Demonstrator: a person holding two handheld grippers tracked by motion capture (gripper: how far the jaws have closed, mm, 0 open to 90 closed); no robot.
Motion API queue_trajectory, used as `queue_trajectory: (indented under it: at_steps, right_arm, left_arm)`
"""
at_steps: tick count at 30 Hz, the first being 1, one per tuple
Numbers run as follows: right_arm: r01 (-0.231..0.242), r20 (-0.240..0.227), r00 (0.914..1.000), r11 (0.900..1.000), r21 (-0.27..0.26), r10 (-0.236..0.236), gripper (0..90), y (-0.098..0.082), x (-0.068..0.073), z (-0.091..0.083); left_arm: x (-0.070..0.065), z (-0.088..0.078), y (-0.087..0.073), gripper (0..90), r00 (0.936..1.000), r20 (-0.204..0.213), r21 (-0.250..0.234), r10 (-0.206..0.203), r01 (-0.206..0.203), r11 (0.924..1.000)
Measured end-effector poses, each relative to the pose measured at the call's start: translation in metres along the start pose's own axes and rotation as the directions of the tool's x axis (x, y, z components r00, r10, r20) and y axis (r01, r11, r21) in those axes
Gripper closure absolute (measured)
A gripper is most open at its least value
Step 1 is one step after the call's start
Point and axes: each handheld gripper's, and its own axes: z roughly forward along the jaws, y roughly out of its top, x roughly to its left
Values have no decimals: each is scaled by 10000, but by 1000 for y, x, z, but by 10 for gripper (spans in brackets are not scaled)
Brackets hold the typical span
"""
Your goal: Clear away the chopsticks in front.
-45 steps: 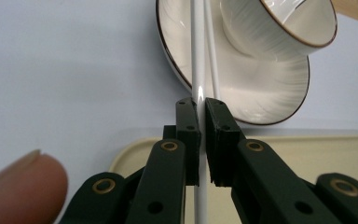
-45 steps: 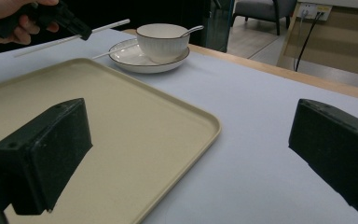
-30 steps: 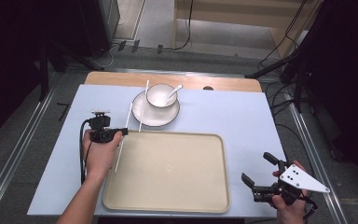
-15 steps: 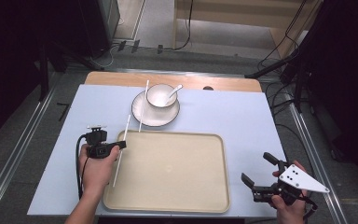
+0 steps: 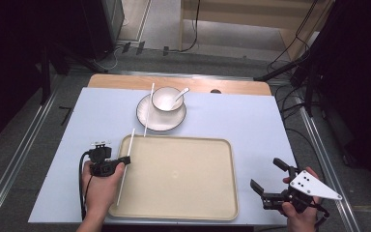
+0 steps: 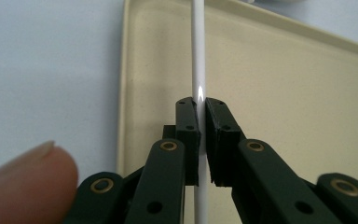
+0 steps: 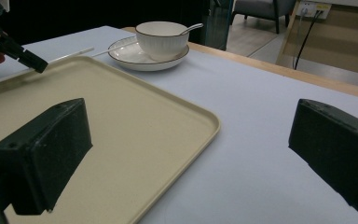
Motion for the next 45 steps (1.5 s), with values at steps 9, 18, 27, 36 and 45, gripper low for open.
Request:
queue_trajectory:
  at_steps: [9, 18, 27, 36, 45]
  right_arm:
    - [19, -31, 10000, 10000, 42, -19, 0, 0, 0, 0]
    - [30, -42, 10000, 10000, 49, -30, 0, 0, 0, 1]
    - [-18, -48, 10000, 9999, 126, 19, 0, -1, 0, 2]
    - [10, -52, 10000, 10000, 67, -9, 0, -1, 0, 1]
    - [6, -40, 10000, 9999, 103, -6, 0, -1, 0, 2]
  left_arm:
    - [4, -1, -11, 852, 9998, -152, 70, -101, 102, 9999]
    - [5, 1, -15, 851, 9993, -361, 83, -28, 31, 10000]
    - [2, 2, -15, 844, 9977, -649, -113, 186, -194, 9997]
    - [4, 1, -15, 769, 9989, -412, -186, 232, -240, 9995]
    - [3, -10, -4, 648, 9986, 296, -617, 439, -420, 9972]
